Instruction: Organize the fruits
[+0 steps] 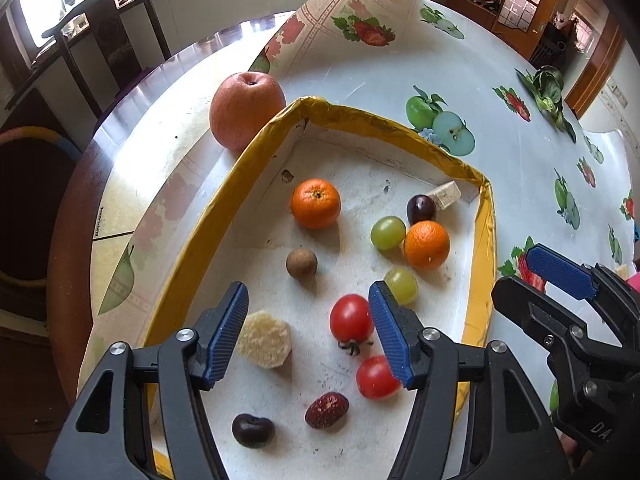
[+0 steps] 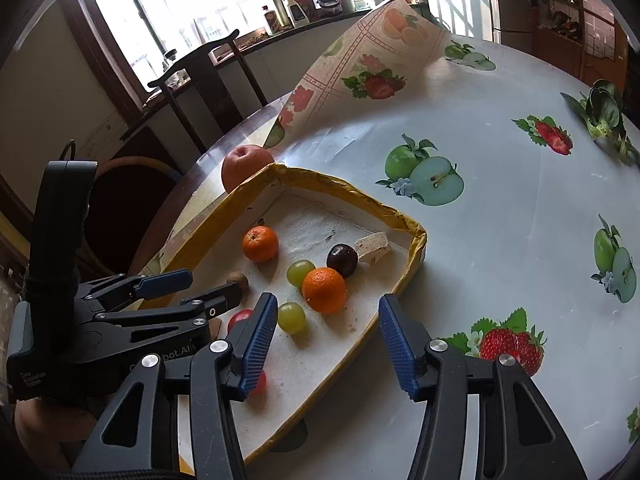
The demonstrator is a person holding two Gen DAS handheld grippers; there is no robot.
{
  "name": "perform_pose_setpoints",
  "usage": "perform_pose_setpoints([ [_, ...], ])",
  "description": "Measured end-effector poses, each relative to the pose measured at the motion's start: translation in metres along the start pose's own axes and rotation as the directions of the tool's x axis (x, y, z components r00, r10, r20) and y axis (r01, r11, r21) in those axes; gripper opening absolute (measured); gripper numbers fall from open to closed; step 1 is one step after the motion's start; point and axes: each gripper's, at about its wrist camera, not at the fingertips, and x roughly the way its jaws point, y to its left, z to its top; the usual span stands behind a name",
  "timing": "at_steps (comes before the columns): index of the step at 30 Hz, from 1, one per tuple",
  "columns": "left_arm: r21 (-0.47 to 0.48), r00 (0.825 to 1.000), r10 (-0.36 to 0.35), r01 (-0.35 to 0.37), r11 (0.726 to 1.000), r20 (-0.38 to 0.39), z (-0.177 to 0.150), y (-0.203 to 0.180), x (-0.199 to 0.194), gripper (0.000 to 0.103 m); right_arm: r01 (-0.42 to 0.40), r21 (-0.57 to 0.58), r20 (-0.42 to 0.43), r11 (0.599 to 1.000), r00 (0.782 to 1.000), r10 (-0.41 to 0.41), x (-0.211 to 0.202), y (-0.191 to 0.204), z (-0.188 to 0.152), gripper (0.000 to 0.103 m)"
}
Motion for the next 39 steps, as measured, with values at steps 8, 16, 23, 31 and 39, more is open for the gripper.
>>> perform_pose_setpoints([
  [8, 0.065, 0.998, 0.024, -0.028, 0.997, 0.062, -0.026, 0.006, -0.035, 0.077, -0.052, -0.129, -0.039, 0.990, 0.998, 0.048, -0.021, 0.014, -0.026, 0.070],
  [16, 0.068, 0.994, 0.058, -0.064, 0.996, 0.088, -0.051, 0.028, -0.066, 0.077, -0.119, -0.238, -0.031, 0.964, 0.993, 0.115, -0.043, 0.028, -0.044, 0.083],
  [23, 0.052, 0.994, 0.051, -0.056, 0.997, 0.096, -0.070, 0.043, -0.082, 0.077, -0.109, -0.344, 0.001, 0.933, 0.993, 0.117, -0.061, 0.047, -0.054, 0.086],
  [31, 0.043, 0.993, 0.048, -0.053, 0.998, 0.104, -0.082, 0.048, -0.088, 0.077, -0.126, -0.396, -0.023, 0.910, 0.992, 0.128, -0.062, 0.062, -0.063, 0.086],
  [39, 0.042, 0.987, 0.070, -0.077, 0.996, 0.142, -0.083, 0.048, -0.094, 0.079, -0.134, -0.429, -0.038, 0.893, 0.991, 0.130, -0.058, 0.076, -0.067, 0.086],
])
